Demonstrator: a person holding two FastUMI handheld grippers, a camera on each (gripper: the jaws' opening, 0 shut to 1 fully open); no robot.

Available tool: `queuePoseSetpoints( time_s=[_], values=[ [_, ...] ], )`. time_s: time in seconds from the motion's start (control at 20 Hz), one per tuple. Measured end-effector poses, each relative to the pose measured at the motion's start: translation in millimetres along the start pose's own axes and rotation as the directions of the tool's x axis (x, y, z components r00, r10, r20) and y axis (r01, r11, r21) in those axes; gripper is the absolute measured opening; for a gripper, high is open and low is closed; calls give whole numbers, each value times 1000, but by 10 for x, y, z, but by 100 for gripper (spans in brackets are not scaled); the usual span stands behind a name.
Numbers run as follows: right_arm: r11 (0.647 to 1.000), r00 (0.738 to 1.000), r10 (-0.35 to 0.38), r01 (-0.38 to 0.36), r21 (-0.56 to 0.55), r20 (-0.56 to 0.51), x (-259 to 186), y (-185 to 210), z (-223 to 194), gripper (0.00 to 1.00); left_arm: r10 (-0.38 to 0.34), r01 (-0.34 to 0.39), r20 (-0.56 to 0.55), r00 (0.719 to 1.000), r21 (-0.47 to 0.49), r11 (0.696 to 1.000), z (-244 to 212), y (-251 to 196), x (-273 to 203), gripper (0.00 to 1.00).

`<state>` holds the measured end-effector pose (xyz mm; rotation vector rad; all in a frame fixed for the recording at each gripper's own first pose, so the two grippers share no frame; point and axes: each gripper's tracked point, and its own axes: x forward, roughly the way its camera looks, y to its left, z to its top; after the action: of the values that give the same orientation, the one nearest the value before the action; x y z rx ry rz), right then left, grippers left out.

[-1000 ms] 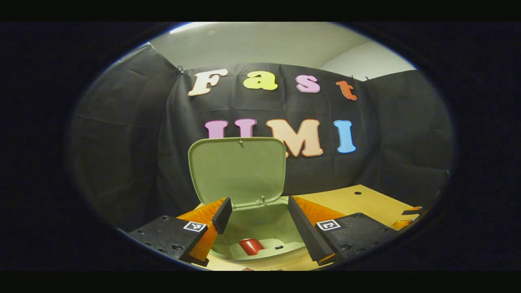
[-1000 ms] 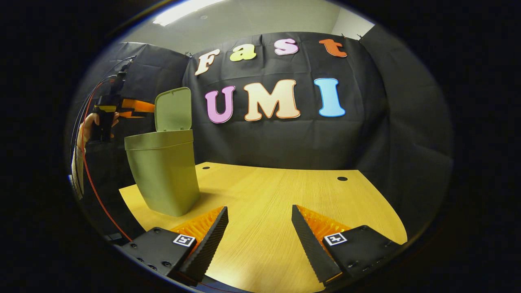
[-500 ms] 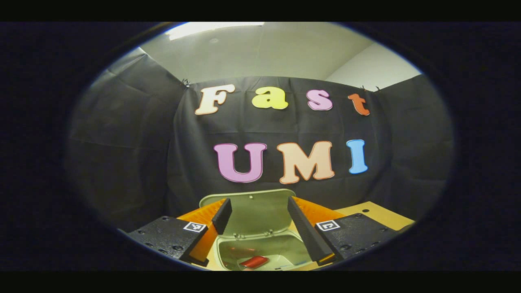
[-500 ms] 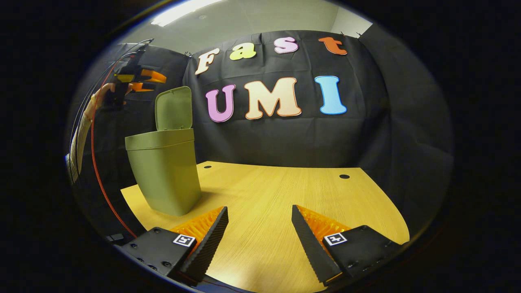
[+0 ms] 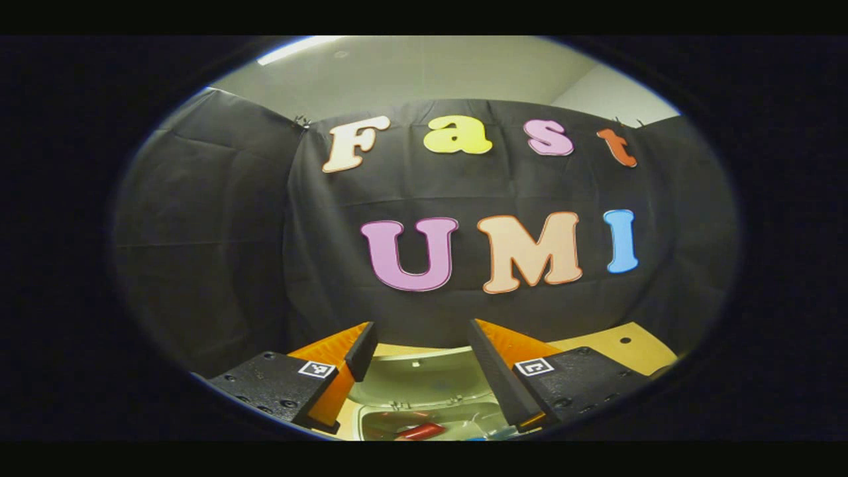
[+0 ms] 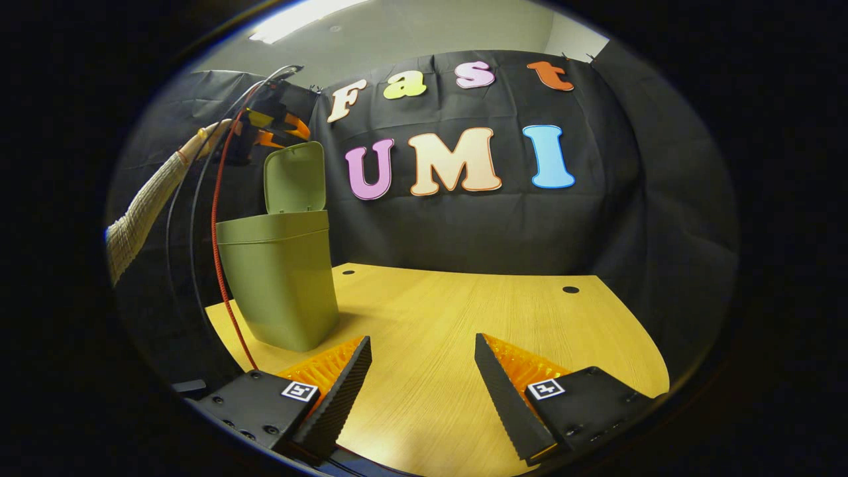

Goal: Press the lid of the desktop garbage bin to open it, pick up the crumpled paper on the desktop and throw it into the bin, then pick up the pop can on the desktop and drop it into the bin, and finally close the garbage bin lid.

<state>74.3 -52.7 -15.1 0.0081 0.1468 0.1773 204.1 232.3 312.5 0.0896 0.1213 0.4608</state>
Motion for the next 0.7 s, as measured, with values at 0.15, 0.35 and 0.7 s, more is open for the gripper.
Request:
queuePoseSetpoints(
  time_s=[0.15,0.35,0.7],
  values=[
    [1000,1000,-3,3,-2,1,-16,-14,-3,99,-9,9,11,1000,-30,1000,-11,-35,7,83],
    [1000,1000,-11,12,13,-9,5,-56,-23,99,-46,47,49,998,-31,998,-77,-62,-217,85],
    [1000,1000,-11,11,10,15,-73,-43,52,99,-154,157,119,981,-14,988,-367,-233,-898,82]
  ],
)
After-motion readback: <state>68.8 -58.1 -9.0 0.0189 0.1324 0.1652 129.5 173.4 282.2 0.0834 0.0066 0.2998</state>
